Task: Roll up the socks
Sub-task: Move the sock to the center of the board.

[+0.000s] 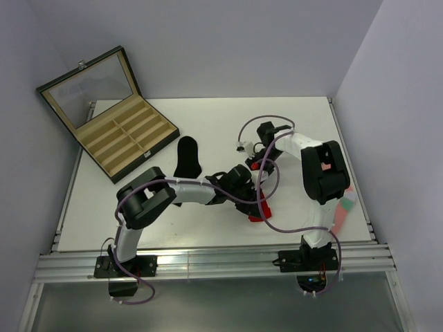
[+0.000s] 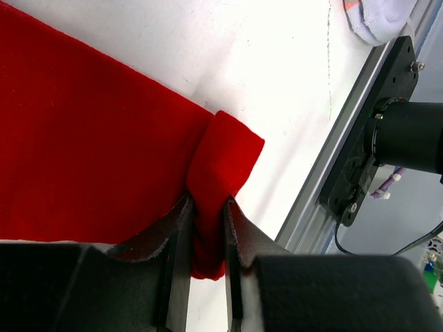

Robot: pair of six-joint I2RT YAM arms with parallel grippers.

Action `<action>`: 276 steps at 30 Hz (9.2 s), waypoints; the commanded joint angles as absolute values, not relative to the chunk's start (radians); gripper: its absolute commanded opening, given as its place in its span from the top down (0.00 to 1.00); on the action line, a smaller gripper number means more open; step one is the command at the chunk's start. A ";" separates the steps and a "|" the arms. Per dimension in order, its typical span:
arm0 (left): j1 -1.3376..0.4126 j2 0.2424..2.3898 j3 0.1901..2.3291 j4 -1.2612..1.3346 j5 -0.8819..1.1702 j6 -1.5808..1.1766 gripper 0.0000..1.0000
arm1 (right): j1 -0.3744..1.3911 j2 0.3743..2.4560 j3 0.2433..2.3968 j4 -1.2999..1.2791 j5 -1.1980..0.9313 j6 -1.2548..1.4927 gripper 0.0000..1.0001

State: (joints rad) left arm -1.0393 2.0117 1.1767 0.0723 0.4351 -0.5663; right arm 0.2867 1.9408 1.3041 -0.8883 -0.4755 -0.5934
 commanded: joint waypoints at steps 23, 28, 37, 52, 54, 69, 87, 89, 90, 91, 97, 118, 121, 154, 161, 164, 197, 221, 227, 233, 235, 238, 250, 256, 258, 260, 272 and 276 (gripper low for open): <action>-0.951 2.198 1.115 -0.106 0.609 -0.606 0.94 | 0.236 1.772 1.284 -0.741 -0.540 -0.512 0.51; -0.948 2.206 1.141 -0.156 0.597 -0.611 0.95 | 0.163 1.683 1.250 -0.710 -0.574 -0.494 0.51; -0.937 2.233 1.203 -0.238 0.621 -0.600 0.94 | 0.012 1.431 1.056 -0.811 -0.640 -0.843 0.52; -0.899 2.313 1.339 -0.423 0.595 -0.591 0.95 | 0.161 1.137 0.747 -0.914 -0.603 -1.206 0.49; -0.897 2.318 1.344 -0.425 0.591 -0.595 0.94 | 0.231 1.105 0.720 -0.864 -0.577 -1.181 0.48; -0.888 2.336 1.359 -0.425 0.601 -0.603 0.95 | 0.480 1.068 0.611 -0.721 -0.499 -1.066 0.46; -0.879 2.347 1.376 -0.437 0.606 -0.583 0.95 | 0.624 1.078 0.528 -0.535 -0.384 -0.973 0.48; -0.877 2.347 1.376 -0.436 0.609 -0.583 0.95 | 0.630 1.091 0.525 -0.531 -0.373 -0.973 0.49; -0.877 2.349 1.376 -0.436 0.609 -0.583 0.95 | 0.634 1.095 0.520 -0.526 -0.368 -0.973 0.49; -0.877 2.349 1.376 -0.436 0.609 -0.581 0.95 | 0.637 1.103 0.517 -0.523 -0.361 -0.973 0.49; -0.874 2.356 1.382 -0.434 0.618 -0.581 0.95 | 0.641 1.118 0.523 -0.537 -0.345 -0.979 0.49; -0.845 2.352 1.401 -0.448 0.618 -0.577 0.85 | 0.664 1.246 0.545 -0.460 -0.333 -0.891 0.78; -0.839 2.307 1.353 -0.379 0.597 -0.630 0.73 | 0.661 1.243 0.552 -0.477 -0.333 -0.891 0.82; -0.701 2.138 1.325 -0.308 0.276 -0.729 0.51 | 0.646 1.269 0.594 -0.511 -0.351 -0.885 0.85; -0.710 2.192 1.393 -0.377 0.316 -0.672 0.51 | 0.646 1.266 0.594 -0.512 -0.351 -0.887 0.85; -0.718 2.213 1.396 -0.382 0.368 -0.657 0.51 | 0.644 1.270 0.592 -0.509 -0.350 -0.887 0.85; -0.620 2.062 1.141 -0.169 0.282 -0.766 1.00 | 0.644 1.384 0.771 -0.646 -0.485 -0.917 0.85; -0.673 1.924 0.945 0.094 0.068 -0.877 1.00 | 0.623 1.857 1.121 -1.045 -0.698 -1.055 0.86; -0.703 1.861 0.873 0.185 0.005 -0.916 0.78 | 0.609 1.925 1.193 -1.100 -0.699 -1.063 0.86; -0.704 1.769 0.732 0.336 -0.060 -0.933 0.60 | 0.607 1.936 1.203 -1.089 -0.704 -1.054 0.86; -0.704 1.753 0.687 0.370 -0.060 -0.931 0.59 | 0.603 1.933 1.192 -1.071 -0.706 -1.046 0.86; -0.704 1.738 0.614 0.448 -0.054 -0.949 0.59 | 0.591 1.934 1.192 -1.068 -0.713 -1.042 0.86; -0.903 1.571 0.293 0.919 -0.161 -0.772 0.61 | 0.563 1.937 1.189 -1.048 -0.713 -1.020 0.86; -1.075 1.594 0.327 1.000 -0.236 -0.624 0.60 | 0.558 1.953 1.204 -1.065 -0.726 -1.019 0.86; -1.083 1.595 0.316 1.028 -0.238 -0.609 0.58 | 0.558 1.956 1.207 -1.068 -0.726 -1.020 0.86; -1.085 1.595 0.308 1.061 -0.223 -0.588 0.57 | 0.557 1.957 1.212 -1.072 -0.726 -1.022 0.86; -1.120 1.578 0.434 0.924 -0.106 -0.404 0.52 | 0.555 1.974 1.218 -1.078 -0.729 -1.019 0.86; -1.120 1.609 0.483 0.864 -0.028 -0.353 0.53 | 0.552 1.974 1.216 -1.080 -0.733 -1.019 0.86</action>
